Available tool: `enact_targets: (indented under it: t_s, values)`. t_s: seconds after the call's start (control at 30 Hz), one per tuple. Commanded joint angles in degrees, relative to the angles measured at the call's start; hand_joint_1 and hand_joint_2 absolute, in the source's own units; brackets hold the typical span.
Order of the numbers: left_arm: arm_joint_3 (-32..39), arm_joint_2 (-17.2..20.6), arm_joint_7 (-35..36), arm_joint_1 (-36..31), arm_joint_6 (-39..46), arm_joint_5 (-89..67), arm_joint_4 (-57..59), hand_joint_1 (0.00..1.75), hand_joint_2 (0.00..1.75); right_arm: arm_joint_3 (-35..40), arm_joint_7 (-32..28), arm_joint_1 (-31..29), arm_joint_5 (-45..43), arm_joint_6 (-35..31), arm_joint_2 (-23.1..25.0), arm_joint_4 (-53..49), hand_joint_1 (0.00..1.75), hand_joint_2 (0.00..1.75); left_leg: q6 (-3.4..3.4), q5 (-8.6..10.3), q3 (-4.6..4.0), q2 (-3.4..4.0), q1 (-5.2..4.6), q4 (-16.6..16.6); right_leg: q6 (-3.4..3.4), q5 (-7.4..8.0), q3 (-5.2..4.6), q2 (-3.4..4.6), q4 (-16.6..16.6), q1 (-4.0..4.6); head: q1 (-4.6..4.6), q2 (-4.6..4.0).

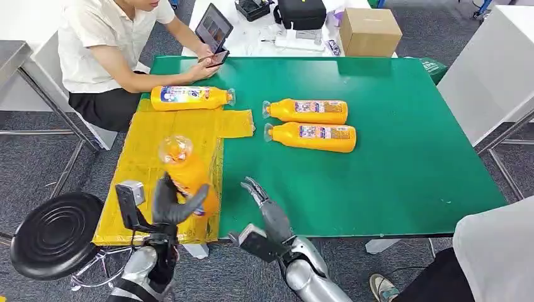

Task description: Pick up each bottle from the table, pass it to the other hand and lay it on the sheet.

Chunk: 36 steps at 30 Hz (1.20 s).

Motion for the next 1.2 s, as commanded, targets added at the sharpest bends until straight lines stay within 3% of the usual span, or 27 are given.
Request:
enact_targets:
  t_s: [0.03,0.2,0.3,0.47,0.57,0.97,1.0,1.03,1.07,1.13,1.2]
  values:
    - [7.0,1.9,0.2,-10.4,21.4,-33.6,10.1,1.75,1.75,1.9,0.1,-0.3,2.0,-0.1,-1.9,-3.1,0.0,0.0,-0.02,-0.01,0.24,-0.08,-0.04,-0.1,-0.05,-0.06,0.24,-0.19,0.0,-0.02,0.0,0.0]
    - [7.1,1.7,2.1,-11.4,24.0,-39.5,12.9,1.75,1.75,2.0,-0.2,-0.6,2.1,0.5,-1.6,-2.4,0.0,0.0,0.0,0.06,0.2,-0.08,-0.05,-0.1,-0.03,-0.02,0.24,-0.14,0.0,-0.04,0.02,0.0]
    - [6.0,2.6,8.8,-19.9,20.2,-50.2,27.4,1.75,1.75,2.5,-0.7,-1.6,1.5,3.1,-0.5,-1.4,0.0,0.0,-0.03,0.1,0.22,-0.19,-0.04,-0.1,-0.05,-0.03,0.28,-0.29,0.0,-0.03,0.0,0.0]
    - [4.6,0.4,11.2,-30.5,12.3,-57.5,48.1,1.75,1.75,2.6,-1.3,-2.5,0.3,5.3,0.2,-0.8,0.0,0.0,-0.01,0.2,0.2,-0.38,-0.06,-0.1,-0.05,-0.03,0.3,-0.47,0.0,-0.03,0.0,0.0]
    - [5.5,-0.7,12.2,-32.1,7.6,-56.7,52.0,1.75,1.75,2.3,-1.6,-2.5,-0.5,6.2,0.4,-0.5,0.0,0.0,-0.01,0.21,0.23,-0.29,-0.06,-0.1,-0.03,-0.02,0.32,-0.42,0.0,-0.04,0.0,0.0]
    - [2.1,-0.6,14.5,-32.3,3.7,-62.4,55.3,1.71,1.75,1.1,-2.8,-2.3,-1.8,6.4,0.9,1.4,0.0,0.0,-0.05,0.24,0.12,-0.22,-0.04,-0.1,-0.02,0.02,0.19,-0.29,0.0,-0.03,0.0,0.0]
    - [2.2,-0.7,14.3,-32.2,2.3,-62.2,55.1,1.36,1.75,1.0,-2.9,-2.2,-1.9,6.4,0.9,1.4,0.0,0.0,-0.05,0.23,0.23,-0.2,-0.05,-0.1,-0.04,0.01,0.27,-0.3,0.0,-0.03,0.0,0.0]
    - [2.3,-0.7,13.6,-32.0,1.0,-61.9,54.7,0.51,1.75,0.8,-3.0,-2.1,-1.9,6.3,0.9,1.4,0.0,0.0,-0.05,0.24,0.17,-0.2,-0.06,-0.1,-0.02,0.02,0.21,-0.27,0.0,-0.05,0.0,0.0]
    - [1.9,-0.7,13.2,-31.9,-0.1,-62.1,54.5,0.44,1.75,0.7,-3.1,-2.0,-2.0,6.3,1.0,1.6,0.0,0.0,-0.04,0.23,0.28,-0.17,-0.09,-0.1,-0.03,0.01,0.3,-0.27,0.0,-0.07,0.0,0.0]
    - [1.5,-0.7,13.1,-31.9,-0.9,-62.4,54.4,0.0,1.75,0.6,-3.3,-2.0,-2.0,6.2,1.0,1.7,0.0,0.0,-0.05,0.22,0.34,-0.16,-0.09,-0.1,-0.03,0.0,0.35,-0.28,0.0,-0.07,0.0,0.0]
    - [0.7,-0.6,12.1,-31.9,-4.0,-62.4,53.5,0.0,1.75,0.3,-3.5,-2.0,-2.1,6.2,1.1,2.2,0.0,0.0,-0.04,0.22,0.31,-0.18,-0.08,-0.1,-0.02,0.0,0.35,-0.27,0.0,-0.06,0.02,0.0]
